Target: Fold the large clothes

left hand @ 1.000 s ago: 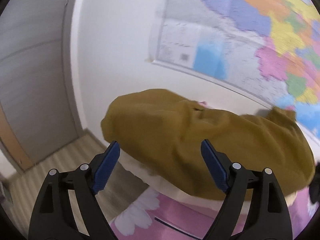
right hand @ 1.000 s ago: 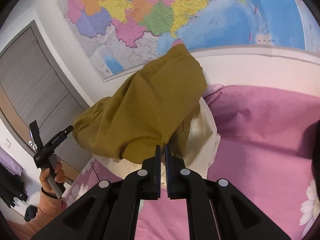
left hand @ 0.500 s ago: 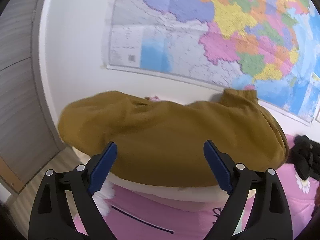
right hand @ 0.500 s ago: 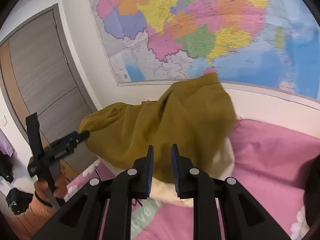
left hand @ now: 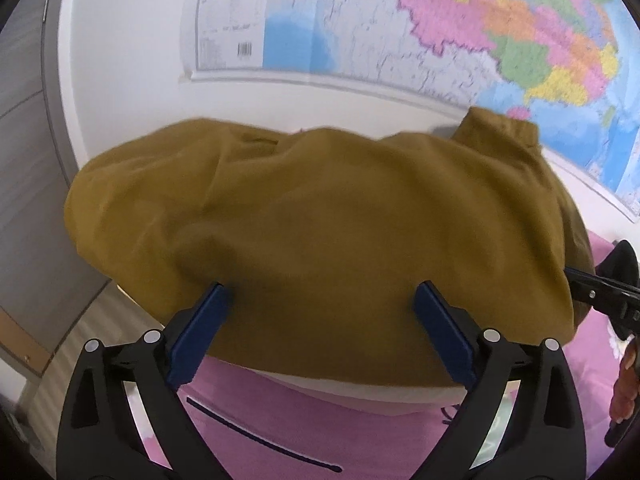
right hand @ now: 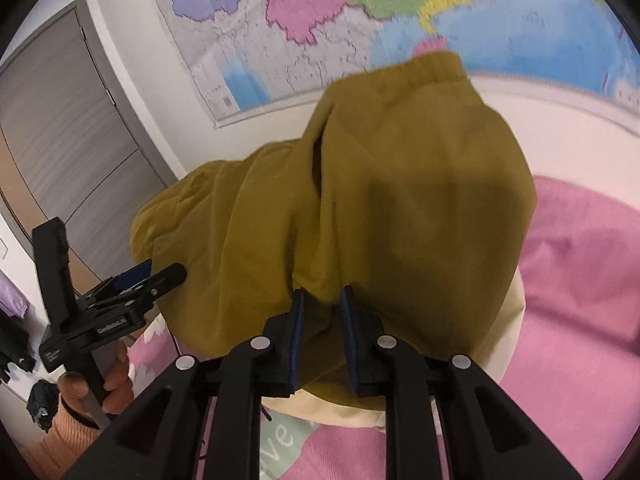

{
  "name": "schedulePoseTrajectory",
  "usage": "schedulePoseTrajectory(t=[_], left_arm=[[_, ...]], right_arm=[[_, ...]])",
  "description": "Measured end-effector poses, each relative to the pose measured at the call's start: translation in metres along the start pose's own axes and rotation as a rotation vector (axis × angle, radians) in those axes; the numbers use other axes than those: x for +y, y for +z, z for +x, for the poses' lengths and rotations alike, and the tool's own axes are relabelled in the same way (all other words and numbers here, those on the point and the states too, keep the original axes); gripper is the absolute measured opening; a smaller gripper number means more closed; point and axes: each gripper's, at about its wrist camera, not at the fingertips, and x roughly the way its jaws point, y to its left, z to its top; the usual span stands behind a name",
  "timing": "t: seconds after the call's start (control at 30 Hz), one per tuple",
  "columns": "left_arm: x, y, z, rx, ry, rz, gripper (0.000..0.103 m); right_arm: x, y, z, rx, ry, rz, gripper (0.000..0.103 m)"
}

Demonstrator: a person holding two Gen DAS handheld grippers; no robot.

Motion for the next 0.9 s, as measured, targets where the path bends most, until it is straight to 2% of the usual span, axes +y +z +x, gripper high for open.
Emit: schedulePoseTrajectory(t=[0.17,0.23,0.3,0.43,0.5,0.6,0.73,0.9], left_arm=[[0.001,-0.008,-0.001,0.002,0.013,-0.015,0.093],[-0.003,-0.009,-0.007,-0.002,0.027,-0.017,0.094],[-0.009,-0.012,-0.016,-0.015,0.047,-0.007,0.097],[-0.022,-0.02,-0.032,-0.021,0.073,0.005,0.097],[-0.029,-0.025,-0.039,-0.024,0.078,-0.003,0.098],[-0.037,-0.036,-0.052,-0.029,0.097,-0.01,0.097],[-0.047,-0.05,-0.067,-0.029,0.109,-0.012,0.098],[-0.054,-0.067,-0.086,-0.027,0.097,-0.045,0.098]], right_arm=[[0.006,-0.005,-0.008,-0.009,-0.01,-0.01,0.019],[0.01,-0.009,-0.016,-0.033,-0.001,-0.021,0.034],[0.021,-0.015,-0.025,-0.058,-0.029,-0.062,0.045],[0.038,-0.028,-0.039,-0.093,-0.056,-0.12,0.056],[0.044,-0.036,-0.046,-0.107,-0.076,-0.135,0.058],[0.051,-0.048,-0.055,-0.151,-0.128,-0.155,0.081],[0.058,-0.065,-0.066,-0.196,-0.159,-0.169,0.095],[0.067,-0.085,-0.075,-0.207,-0.204,-0.211,0.096]])
